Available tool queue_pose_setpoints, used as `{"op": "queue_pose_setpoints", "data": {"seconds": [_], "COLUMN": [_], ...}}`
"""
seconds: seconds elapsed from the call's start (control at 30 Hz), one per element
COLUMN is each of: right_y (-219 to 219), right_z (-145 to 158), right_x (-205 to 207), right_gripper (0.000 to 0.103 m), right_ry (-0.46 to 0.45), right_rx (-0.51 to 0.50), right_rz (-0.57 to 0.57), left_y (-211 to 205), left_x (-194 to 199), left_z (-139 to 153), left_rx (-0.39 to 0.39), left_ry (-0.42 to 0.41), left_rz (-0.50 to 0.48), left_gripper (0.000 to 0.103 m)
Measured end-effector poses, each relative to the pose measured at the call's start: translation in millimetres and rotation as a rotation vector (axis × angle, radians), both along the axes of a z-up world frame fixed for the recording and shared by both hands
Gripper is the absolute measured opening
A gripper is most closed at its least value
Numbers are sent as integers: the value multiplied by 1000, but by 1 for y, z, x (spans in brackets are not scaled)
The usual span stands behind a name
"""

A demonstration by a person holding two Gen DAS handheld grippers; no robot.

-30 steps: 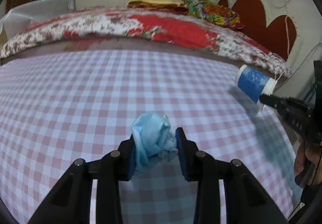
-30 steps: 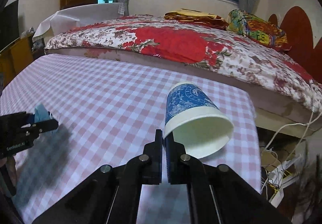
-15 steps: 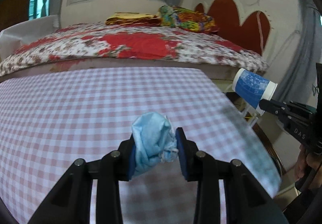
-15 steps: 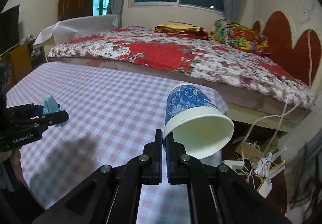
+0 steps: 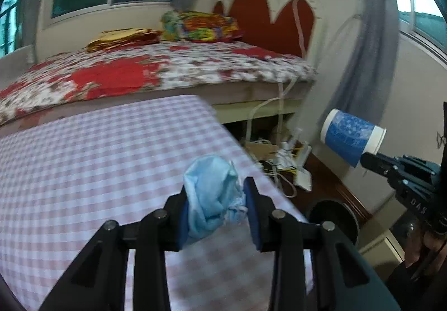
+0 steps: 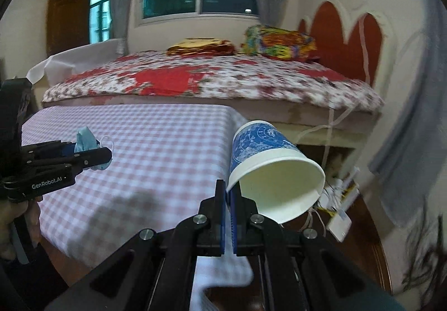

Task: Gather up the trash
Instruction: 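Carry the light-blue mask and blue-and-white cup over the black bin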

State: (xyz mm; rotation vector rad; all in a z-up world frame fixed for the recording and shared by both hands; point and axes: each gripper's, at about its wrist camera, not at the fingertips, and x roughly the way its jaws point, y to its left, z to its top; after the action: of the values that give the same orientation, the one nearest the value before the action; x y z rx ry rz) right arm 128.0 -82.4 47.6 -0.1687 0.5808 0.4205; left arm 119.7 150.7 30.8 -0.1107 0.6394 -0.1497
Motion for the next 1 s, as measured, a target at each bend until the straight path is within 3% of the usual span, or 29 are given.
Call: {"op": "queue_pose_setpoints", "data": {"seconds": [0.47, 1.0], "right_y": [-112, -218], "right_z": [-25, -87], "right_x": [-19, -31], "right_gripper": [3, 3], "right_ry": [42, 151], "right_rx": [4, 2], "right_rz": [-194, -307], "left_y": [-110, -233], "left_x": [5, 24], "left_z": [1, -46], "left_rx": [28, 56], "left_ry": [-1, 93], "left_rz": [-212, -434], "left_gripper": [36, 36]}}
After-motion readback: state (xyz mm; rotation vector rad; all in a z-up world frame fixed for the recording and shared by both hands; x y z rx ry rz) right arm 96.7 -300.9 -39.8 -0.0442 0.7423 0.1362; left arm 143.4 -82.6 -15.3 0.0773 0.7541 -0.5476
